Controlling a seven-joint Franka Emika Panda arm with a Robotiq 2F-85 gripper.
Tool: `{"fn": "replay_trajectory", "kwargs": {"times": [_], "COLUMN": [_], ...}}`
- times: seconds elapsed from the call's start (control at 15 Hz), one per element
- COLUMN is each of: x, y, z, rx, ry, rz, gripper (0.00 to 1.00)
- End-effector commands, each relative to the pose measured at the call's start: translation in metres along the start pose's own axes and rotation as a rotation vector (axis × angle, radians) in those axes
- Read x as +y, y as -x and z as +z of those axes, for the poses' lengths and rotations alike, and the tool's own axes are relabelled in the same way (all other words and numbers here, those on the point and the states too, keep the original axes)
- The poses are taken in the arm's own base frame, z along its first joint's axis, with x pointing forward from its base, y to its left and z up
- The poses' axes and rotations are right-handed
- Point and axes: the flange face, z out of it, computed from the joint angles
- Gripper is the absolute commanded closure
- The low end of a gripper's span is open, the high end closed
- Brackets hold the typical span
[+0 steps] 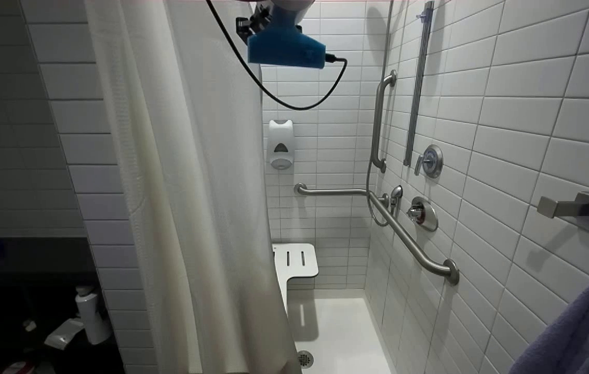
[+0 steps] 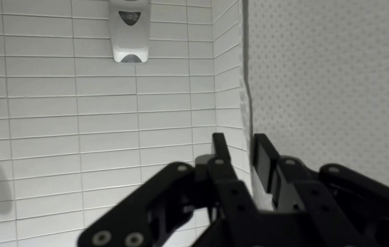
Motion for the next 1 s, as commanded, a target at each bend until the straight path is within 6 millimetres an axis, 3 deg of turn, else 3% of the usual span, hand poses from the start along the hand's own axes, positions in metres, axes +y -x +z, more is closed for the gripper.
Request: {"fn": "replay_trajectory", "kwargs": {"times": [0.0, 0.4, 0.47, 0.67, 0.93], "x": [-0.028, -0.061, -0.046, -0.054, -0.054], "y": [-0.007, -0.007, -0.007, -0.007, -0.006], "z": [0.003, 0.009, 0.015, 0.014, 0.013], "rx": [-0.085, -0.233, -0.210, -0.228, -0.228], "ry": [-0.031, -0.044, -0.058, -0.061, -0.059], "rz": [-0.120, -0.272, -0.229, -0.253, -0.252], "gripper": [0.43, 0.00, 0.19, 0.00, 0.00]}}
